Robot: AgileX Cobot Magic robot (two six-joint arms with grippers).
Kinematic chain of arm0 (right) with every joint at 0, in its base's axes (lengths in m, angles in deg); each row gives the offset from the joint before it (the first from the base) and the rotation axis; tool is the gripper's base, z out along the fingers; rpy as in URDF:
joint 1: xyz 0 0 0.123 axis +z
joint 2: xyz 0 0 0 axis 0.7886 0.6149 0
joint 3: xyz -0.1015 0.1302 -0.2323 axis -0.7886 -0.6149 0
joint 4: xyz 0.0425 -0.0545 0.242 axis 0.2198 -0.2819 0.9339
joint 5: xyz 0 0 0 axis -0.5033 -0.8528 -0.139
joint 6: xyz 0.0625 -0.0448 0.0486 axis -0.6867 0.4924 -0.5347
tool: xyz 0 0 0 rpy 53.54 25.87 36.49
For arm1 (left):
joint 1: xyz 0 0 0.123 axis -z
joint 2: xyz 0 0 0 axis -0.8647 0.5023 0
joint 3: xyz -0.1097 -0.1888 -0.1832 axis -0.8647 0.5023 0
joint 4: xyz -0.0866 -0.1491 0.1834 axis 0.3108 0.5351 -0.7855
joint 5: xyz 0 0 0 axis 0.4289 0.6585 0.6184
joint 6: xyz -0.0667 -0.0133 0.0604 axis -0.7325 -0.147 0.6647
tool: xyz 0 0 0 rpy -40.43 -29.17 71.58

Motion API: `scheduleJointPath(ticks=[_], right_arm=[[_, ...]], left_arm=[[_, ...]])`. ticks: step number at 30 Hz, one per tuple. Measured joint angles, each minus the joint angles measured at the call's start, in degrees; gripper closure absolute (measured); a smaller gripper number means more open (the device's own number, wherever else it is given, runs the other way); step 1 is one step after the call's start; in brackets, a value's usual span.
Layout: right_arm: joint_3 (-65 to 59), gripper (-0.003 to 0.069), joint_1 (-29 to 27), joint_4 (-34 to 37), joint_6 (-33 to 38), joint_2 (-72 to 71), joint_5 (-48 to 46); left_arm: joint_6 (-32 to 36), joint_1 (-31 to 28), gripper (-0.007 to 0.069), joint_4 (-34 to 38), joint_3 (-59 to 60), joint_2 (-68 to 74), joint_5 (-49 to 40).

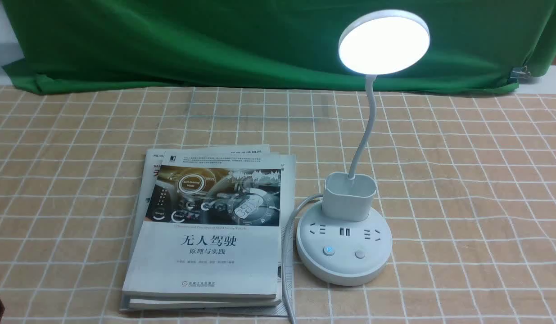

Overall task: Turn off the desk lamp on the light coffee tablecloth by hand.
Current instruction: 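Press the power button on the lamp base to turn the lamp off with the right gripper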

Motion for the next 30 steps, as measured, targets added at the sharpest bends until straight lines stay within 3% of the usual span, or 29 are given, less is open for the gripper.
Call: scheduleJointPath(ticks=[30], right_arm=[[0.00, 0.0417, 0.00, 0.00, -0.86, 0.00, 0.00]], left_arm=[[0.00, 0.00, 0.0619, 0.00, 0.00, 0.00, 0.00]])
